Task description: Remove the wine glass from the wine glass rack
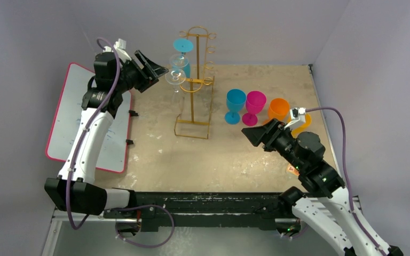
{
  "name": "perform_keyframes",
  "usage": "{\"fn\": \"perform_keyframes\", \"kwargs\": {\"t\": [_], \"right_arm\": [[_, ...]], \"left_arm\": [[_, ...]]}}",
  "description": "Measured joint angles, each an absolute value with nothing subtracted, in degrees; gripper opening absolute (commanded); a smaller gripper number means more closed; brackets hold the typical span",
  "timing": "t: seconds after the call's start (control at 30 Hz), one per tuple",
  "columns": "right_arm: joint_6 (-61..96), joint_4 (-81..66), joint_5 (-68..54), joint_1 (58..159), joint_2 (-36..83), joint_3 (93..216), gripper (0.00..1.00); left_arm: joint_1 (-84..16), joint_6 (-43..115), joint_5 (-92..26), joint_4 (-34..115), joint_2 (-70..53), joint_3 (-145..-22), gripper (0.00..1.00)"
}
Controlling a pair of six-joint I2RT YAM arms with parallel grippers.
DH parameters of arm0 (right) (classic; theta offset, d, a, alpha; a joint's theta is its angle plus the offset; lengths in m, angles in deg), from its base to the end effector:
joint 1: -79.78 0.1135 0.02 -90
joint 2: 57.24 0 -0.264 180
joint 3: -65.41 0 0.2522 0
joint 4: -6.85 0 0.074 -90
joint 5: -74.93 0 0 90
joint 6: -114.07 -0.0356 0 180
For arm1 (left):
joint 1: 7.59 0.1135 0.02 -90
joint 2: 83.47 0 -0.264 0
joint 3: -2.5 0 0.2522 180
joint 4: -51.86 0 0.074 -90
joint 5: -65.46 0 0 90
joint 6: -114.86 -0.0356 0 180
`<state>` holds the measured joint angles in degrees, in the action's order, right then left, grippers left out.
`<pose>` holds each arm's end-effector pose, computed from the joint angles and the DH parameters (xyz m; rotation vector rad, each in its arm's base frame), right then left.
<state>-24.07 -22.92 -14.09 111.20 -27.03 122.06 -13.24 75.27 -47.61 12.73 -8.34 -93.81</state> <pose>0.1081 0.0668 0.3523 0.2393 1.7248 1.0626 0.2862 -0.0423 0.4269 -0.4809 1.9376 -1.0306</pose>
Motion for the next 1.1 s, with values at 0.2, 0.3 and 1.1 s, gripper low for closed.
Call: {"fn": "perform_keyframes", "kwargs": {"t": [0.2, 0.3, 1.1], "right_arm": [[-25.8, -23.9, -15.9, 111.2, -28.2, 121.9, 0.77], [-26.5, -24.0, -17.0, 111.2, -29.9, 121.9, 0.75], [-28.6, -23.8, -17.5, 111.2, -30.6, 120.8, 0.75]], "left_arm": [[-17.2, 73.8, -46.2, 12.3, -7.2, -93.9, 0.49], [-18.3, 73.1, -44.1, 11.9, -7.0, -93.9, 0.44], [-22.2, 65.6, -36.1, 8.9, -5.5, -100.3, 0.00]]}}
